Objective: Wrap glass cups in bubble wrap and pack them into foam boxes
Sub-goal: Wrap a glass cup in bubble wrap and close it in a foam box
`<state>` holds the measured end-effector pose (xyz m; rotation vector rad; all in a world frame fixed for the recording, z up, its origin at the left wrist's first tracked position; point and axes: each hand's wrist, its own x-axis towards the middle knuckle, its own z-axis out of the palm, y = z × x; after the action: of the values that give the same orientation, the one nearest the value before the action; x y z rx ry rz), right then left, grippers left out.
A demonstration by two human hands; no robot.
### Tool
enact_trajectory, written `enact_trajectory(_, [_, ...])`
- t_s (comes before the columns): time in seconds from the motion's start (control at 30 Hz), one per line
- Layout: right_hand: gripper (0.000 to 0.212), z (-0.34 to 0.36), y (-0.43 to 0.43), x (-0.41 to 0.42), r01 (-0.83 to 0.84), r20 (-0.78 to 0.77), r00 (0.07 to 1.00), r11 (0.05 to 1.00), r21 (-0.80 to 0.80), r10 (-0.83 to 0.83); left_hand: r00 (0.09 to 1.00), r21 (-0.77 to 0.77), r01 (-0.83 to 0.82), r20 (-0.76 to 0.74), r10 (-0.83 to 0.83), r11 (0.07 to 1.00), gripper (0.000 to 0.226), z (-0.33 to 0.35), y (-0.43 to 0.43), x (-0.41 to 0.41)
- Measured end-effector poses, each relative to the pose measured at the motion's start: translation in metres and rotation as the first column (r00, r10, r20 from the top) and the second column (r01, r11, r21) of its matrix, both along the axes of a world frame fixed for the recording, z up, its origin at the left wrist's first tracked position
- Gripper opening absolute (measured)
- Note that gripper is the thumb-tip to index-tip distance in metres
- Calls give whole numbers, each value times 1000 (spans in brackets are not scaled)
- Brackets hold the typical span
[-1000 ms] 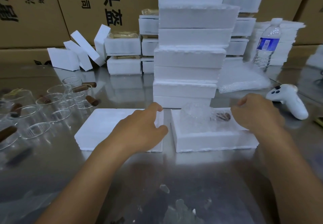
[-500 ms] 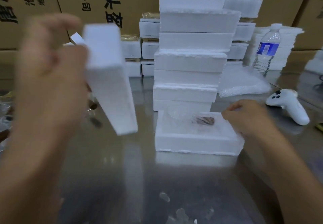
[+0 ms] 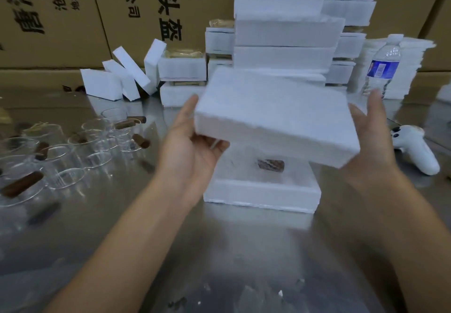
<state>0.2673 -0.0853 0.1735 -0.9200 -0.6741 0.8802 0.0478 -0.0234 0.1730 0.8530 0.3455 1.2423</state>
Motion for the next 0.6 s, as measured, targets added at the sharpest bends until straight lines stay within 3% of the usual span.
enact_trajectory(0.13, [36,-6,-1,-1,13,-43,999,997,-73,-16,958,141,-84,-261,118,987,40,-10,-4,6])
enact_trajectory(0.2, [42,-8,1,2,56,-11,998,987,-148,-58,887,271,-177,-374,272,946,35,-11,-4,4])
enact_trajectory(0.3, [45,-11,1,4,79,48,996,975,-209,-70,815,441,-227,-403,418,868,34,-16,0,2])
enact_trajectory(0.5, [29,-14,3,-8,118,117,989,961,-252,-90,859,370,-227,-361,364,901,6,-27,6,3])
enact_trajectory(0.6, [29,-16,6,-15,160,177,977,953,-258,-117,896,281,-195,-339,288,940,20,-30,13,2])
